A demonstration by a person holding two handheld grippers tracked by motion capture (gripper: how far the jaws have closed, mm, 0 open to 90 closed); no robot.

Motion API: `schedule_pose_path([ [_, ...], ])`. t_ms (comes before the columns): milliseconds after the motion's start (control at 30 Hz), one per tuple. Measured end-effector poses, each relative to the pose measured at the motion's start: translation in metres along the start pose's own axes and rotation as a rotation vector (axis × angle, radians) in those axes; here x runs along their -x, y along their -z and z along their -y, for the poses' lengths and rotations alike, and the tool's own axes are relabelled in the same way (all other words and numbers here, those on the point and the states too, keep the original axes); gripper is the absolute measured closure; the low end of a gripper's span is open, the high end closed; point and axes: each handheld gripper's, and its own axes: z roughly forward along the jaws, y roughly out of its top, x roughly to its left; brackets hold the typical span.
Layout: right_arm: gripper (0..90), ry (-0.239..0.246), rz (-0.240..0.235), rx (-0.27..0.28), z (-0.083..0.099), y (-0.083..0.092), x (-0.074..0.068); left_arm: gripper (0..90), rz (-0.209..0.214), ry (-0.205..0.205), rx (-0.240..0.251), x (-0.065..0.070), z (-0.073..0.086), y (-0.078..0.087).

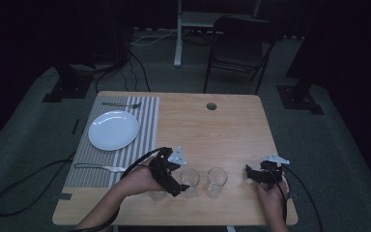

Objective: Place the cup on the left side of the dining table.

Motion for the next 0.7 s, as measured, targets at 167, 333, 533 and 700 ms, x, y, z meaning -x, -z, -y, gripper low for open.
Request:
schedule_pose_path([
  [167, 12.2, 0.001, 0.0, 0.0, 0.0, 0.0, 0.0, 4.8, 0.018, -0.028, -0.048, 0.003, -0.009, -0.008],
  [333, 12.2, 0.001, 0.0, 0.0, 0.0, 0.0, 0.0, 4.7, 0.02, -0.028, -0.075, 0.003, -0.015, -0.015],
  [533, 12.1, 0.001, 0.0, 0.0, 0.0, 0.0, 0.0, 6.1, 0.038, -0.04, -0.131, 0.006, -0.025, -0.028],
  [700, 12.2, 0.001, 0.0, 0.0, 0.0, 0.0, 0.0, 12.6, 0.029, -0.058, -0.163, 0.006, -0.029, -0.033],
])
